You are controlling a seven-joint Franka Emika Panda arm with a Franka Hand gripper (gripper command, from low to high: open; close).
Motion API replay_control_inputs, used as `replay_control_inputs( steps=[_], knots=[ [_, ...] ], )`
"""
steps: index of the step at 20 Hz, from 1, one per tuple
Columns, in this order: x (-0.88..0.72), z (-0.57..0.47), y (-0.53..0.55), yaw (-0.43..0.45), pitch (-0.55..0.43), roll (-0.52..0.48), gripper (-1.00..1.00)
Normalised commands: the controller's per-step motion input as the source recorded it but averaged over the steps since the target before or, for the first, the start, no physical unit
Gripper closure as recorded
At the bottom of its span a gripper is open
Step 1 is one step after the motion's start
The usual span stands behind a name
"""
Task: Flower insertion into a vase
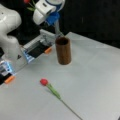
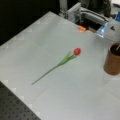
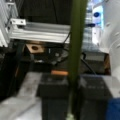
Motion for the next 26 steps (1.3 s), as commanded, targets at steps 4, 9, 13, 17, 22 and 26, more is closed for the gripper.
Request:
replay_control_inputs(
  steps=[4,9,13,17,22,26],
  knots=[
    [0.13,0.03,0.06,0.051,0.292,-0.250,1.00],
    [-0.01,0.03,0.05,0.050,0.193,-0.257,1.00],
    [0.00,0.05,0.07,0.026,0.129,-0.251,1.00],
    [0.00,0.03,0.06,0.032,0.098,-0.241,1.00],
    [0.08,-0.03,0.08,0.000,0.167,-0.278,1.00],
    [0.28,-0.08,0.09,-0.001,0.344,-0.298,1.00]
  ],
)
